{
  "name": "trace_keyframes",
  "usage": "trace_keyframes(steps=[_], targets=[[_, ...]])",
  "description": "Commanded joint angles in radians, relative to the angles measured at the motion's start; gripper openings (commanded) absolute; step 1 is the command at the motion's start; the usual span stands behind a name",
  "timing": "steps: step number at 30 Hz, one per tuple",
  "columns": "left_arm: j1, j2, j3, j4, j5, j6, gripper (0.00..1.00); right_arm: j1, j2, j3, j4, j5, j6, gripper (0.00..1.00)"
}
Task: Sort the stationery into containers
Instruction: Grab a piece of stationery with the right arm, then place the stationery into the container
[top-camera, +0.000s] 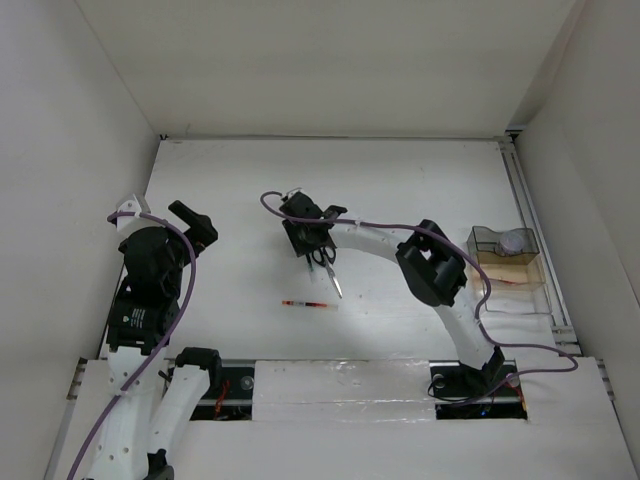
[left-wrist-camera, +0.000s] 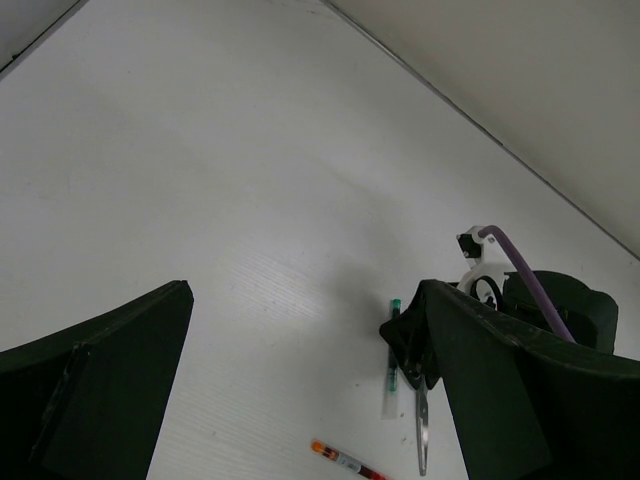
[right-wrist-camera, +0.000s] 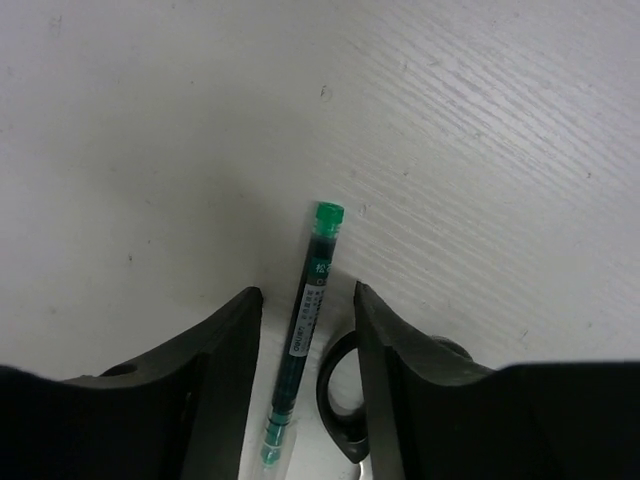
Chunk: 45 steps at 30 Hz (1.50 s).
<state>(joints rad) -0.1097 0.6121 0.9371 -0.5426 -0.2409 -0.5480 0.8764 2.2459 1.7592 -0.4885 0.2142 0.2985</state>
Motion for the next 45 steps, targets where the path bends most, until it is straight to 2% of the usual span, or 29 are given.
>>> trace_keyframes(steps=[1,2,4,5,8,12,19,26,29,32,35,37,41,43,44,45], targets=[[0.001,-0.009,-0.004,0.021,-0.014,-0.007,1.00,0.001,0.034,0.031,-0.004,-0.045,-0.007,0.45],[0.001,-0.009,-0.004,0.021,-0.014,-0.007,1.00,0.001,0.034,0.031,-0.004,-0.045,-0.007,0.35],[0.001,-0.009,-0.004,0.021,-0.014,-0.007,1.00,0.001,0.043,0.022,-0.004,-0.058,-0.007,0.26],[0.001,-0.009,-0.004,0.021,-0.014,-0.007,1.00,0.010,0.043,0.022,-0.004,-0.067,-0.007,0.15],[0.001,-0.009,-0.004,0.021,-0.014,-0.007,1.00,0.021,0.043,0.022,0.008,-0.078,-0.007,0.04],[0.001,-0.009,-0.004,0.021,-0.014,-0.007,1.00,0.021,0.052,0.022,0.046,-0.171,0.004,0.00],[0.001,-0.009,-0.004,0.021,-0.014,-0.007,1.00,0.021,-0.072,-0.013,0.186,-0.354,0.062,0.00],[0.001,-0.009,-0.004,0.021,-0.014,-0.007,1.00,-0.023,-0.379,-0.128,0.245,-0.343,0.128,0.00],[0.001,-0.009,-0.004,0.021,-0.014,-0.007,1.00,-0.076,-0.566,-0.252,0.307,-0.319,0.172,0.00],[0.001,-0.018,-0.004,0.021,-0.014,-0.007,1.00,-0.184,-0.736,-0.406,0.329,-0.291,0.194,0.00],[0.001,-0.018,-0.004,0.021,-0.014,-0.007,1.00,-0.342,-0.899,-0.556,0.298,-0.251,0.221,0.00],[0.001,-0.018,-0.004,0.021,-0.014,-0.007,1.00,-0.495,-0.986,-0.674,0.298,-0.275,0.234,0.00],[0.001,-0.018,-0.004,0.021,-0.014,-0.007,1.00,-0.750,-1.216,-0.786,0.211,-0.224,0.249,0.00],[0.001,-0.018,-0.004,0.021,-0.005,-0.007,1.00,-0.848,-1.273,-0.814,0.148,-0.130,0.287,0.00],[0.001,-0.028,-0.004,0.021,-0.005,-0.007,1.00,-0.949,-1.295,-0.840,0.133,-0.112,0.303,0.00],[0.001,-0.028,-0.004,0.021,-0.005,-0.007,1.00,-0.994,-1.324,-0.851,0.119,-0.102,0.321,0.00]])
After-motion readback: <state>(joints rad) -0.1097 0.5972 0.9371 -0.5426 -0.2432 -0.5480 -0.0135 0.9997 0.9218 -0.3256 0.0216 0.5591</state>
